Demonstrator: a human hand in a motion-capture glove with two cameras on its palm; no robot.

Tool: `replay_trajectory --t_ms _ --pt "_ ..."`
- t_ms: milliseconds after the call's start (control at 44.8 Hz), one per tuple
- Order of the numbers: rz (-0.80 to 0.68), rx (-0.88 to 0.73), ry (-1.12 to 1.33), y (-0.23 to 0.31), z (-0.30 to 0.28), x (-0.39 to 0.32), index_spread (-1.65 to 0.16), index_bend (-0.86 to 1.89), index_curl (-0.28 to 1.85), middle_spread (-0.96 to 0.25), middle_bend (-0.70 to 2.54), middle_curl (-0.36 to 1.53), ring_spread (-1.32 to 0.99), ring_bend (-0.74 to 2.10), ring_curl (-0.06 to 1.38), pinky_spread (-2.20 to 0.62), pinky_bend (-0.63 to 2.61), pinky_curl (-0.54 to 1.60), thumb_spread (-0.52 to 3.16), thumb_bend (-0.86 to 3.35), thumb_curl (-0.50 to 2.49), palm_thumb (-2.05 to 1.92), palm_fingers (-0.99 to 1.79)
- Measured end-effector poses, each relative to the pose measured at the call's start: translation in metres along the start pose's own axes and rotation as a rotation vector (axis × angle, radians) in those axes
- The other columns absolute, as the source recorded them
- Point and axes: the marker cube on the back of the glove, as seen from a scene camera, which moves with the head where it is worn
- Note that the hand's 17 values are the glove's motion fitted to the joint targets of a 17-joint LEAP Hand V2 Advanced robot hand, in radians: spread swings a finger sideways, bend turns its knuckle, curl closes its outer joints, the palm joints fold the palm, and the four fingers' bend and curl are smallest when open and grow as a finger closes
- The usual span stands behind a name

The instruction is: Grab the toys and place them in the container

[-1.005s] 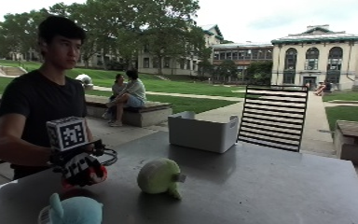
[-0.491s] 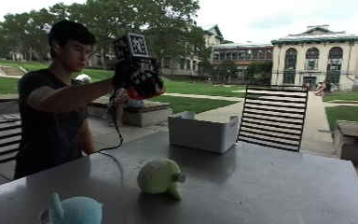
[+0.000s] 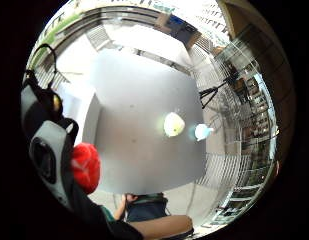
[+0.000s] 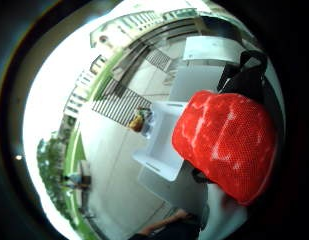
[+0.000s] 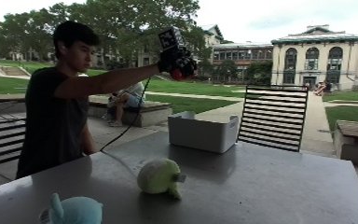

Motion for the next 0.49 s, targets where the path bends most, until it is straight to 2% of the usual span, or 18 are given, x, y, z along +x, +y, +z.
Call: replay_trajectory --t_ms 89,156,313,402,491 --pt "-0.281 -0.011 -0.177 0.006 0.000 -0.077 -0.38 0.13 0.53 -0.39 0.65 0.60 -0.41 1.14 0.49 -0.45 0.88 0.41 0.67 0.13 0.75 0.69 1.07" --pt "-0.438 -0.004 -0.244 0.009 0.005 -0.095 -0.38 0.13 0.53 -0.40 0.65 0.60 -0.41 1.14 0.49 -0.45 0.89 0.41 0.68 0.13 0.77 0.70 1.07" --pt "-0.313 0.005 -0.059 -0.022 0.045 -0.062 -0.38 0.12 0.51 -0.40 0.63 0.61 -0.41 1.15 0.49 -0.45 0.89 0.41 0.69 0.10 0.79 0.70 1.07" --pt "-0.134 0.004 0.110 -0.033 0.062 -0.058 -0.38 0.13 0.50 -0.41 0.63 0.62 -0.41 1.15 0.48 -0.45 0.89 0.40 0.71 0.09 0.80 0.70 1.07" --pt "-0.065 -0.007 0.164 -0.037 0.073 -0.062 -0.38 0.12 0.49 -0.41 0.62 0.62 -0.41 1.15 0.48 -0.45 0.89 0.40 0.72 0.07 0.81 0.70 1.06"
